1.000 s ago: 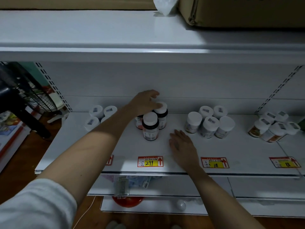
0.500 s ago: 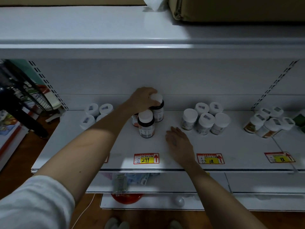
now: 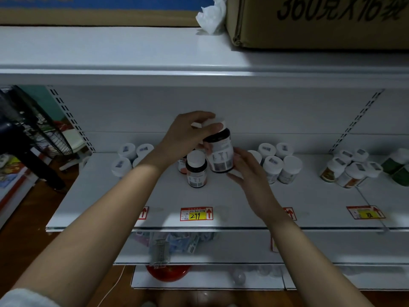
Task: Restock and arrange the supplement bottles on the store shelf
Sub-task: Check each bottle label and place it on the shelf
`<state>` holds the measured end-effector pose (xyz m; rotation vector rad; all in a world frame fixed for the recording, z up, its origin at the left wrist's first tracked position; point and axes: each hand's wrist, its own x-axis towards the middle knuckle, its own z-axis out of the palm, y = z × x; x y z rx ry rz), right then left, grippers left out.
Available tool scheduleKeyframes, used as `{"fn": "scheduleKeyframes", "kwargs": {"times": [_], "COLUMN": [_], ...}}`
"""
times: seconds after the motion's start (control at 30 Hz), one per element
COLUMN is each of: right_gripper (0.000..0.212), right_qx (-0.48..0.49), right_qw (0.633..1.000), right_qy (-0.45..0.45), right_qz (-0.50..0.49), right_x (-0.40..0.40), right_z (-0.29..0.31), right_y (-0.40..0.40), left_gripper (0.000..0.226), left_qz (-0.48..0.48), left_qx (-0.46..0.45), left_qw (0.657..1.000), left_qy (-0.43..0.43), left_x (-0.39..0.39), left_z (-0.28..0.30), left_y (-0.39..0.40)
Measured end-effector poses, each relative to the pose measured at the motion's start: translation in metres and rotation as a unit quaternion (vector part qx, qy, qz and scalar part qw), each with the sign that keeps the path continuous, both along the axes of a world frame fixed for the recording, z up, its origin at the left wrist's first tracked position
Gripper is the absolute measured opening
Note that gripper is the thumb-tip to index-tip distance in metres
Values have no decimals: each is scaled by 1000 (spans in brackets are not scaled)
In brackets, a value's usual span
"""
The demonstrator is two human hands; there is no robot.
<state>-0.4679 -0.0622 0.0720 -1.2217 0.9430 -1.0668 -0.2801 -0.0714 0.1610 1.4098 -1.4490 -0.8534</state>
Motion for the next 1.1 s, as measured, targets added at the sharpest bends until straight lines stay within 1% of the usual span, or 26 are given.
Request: {"fn": "scheduleKeyframes", "kwargs": {"times": [0.1,0.17,0.27,0.33,0.43,0.47,0.5,0.53,0.6,0.63,0.67,0.83,0.93,1.03,1.1], "right_gripper": [31,35,39,49,79,85,85,81,59,52,50,52,52,56,58], "right_qx": [19,46,69,88,107,108,108,110,119,124,125,91,61,35,1], "right_qw": [997,993,989,986,983,983,983,983,983,982,982,983,990,994,992], "right_qy": [-40,-54,-69,-97,-122,-121,-119,-115,-109,-105,-101,-50,3,57,102], "right_qz": [68,90,107,99,88,87,88,89,91,94,102,154,129,86,68], "right_x": [-4,-8,-13,-15,-16,-16,-16,-16,-15,-15,-16,-21,-20,-18,-13], "right_z": [13,15,13,10,5,4,3,2,1,2,2,6,7,12,17], "right_y": [24,37,57,71,86,89,92,93,95,95,94,90,85,82,82], "left_gripper": [35,32,38,42,49,49,48,47,47,48,49,54,51,54,54], "left_qz": [-6,-2,6,-15,-60,-70,-75,-76,-75,-76,-78,-80,-86,-103,-87], "left_qx": [25,42,67,71,74,78,80,82,79,76,76,91,114,125,128], "left_qw": [999,999,997,995,992,991,990,989,989,989,989,986,983,985,987], "left_qy": [20,23,29,63,81,84,90,96,101,103,105,116,114,57,39], "left_x": [-4,-7,-10,-11,-10,-10,-11,-12,-12,-11,-11,-8,-7,-9,-12], "left_z": [4,4,3,-2,-13,-17,-21,-23,-26,-27,-27,-31,-31,-32,-33], "left_y": [21,31,46,59,79,84,87,90,94,95,96,102,104,105,106]}}
